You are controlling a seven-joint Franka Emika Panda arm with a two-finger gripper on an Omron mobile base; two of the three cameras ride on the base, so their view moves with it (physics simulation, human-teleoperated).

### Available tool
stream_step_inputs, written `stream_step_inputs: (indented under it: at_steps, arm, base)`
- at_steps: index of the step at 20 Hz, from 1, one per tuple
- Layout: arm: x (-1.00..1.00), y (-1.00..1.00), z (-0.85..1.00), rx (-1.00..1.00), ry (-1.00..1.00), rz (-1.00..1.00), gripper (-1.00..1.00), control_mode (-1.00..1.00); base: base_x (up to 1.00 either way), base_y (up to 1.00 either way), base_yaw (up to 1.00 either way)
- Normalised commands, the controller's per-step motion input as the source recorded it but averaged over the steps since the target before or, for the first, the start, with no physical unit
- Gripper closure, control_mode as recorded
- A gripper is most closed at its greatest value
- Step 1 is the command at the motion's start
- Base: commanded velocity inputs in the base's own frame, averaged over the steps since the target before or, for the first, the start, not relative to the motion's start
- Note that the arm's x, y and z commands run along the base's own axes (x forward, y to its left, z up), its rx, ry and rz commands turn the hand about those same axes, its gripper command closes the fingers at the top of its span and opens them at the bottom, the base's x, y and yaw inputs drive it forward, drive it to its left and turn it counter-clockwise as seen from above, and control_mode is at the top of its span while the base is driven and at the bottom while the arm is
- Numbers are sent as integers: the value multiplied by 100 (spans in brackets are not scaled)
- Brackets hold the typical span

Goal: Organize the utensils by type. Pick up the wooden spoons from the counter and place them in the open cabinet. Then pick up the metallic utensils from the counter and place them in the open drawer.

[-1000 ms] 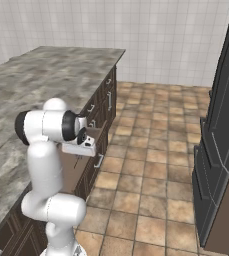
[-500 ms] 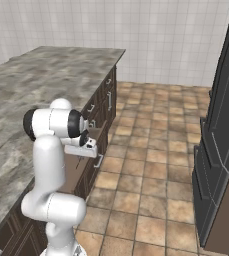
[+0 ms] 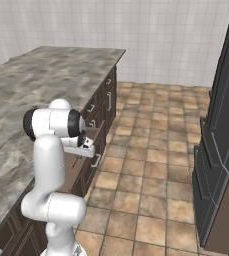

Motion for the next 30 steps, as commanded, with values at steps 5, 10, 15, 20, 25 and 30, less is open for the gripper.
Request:
stream_step_inputs:
  at_steps: [5,10,15,20,25,30]
  arm:
    - [1,-13,-2,0,0,0,100,-100]
    - [0,-20,0,-1,0,0,100,-100]
    - [6,-21,-2,0,0,0,100,-100]
    - [9,-20,-2,0,0,0,100,-100]
    - [9,-28,-4,0,0,0,100,-100]
    - [19,-37,-16,0,0,0,100,-100]
  base:
    - [0,0,0]
    - [0,0,0]
    - [0,0,0]
    - [0,0,0]
    - [0,0,0]
    - [0,0,0]
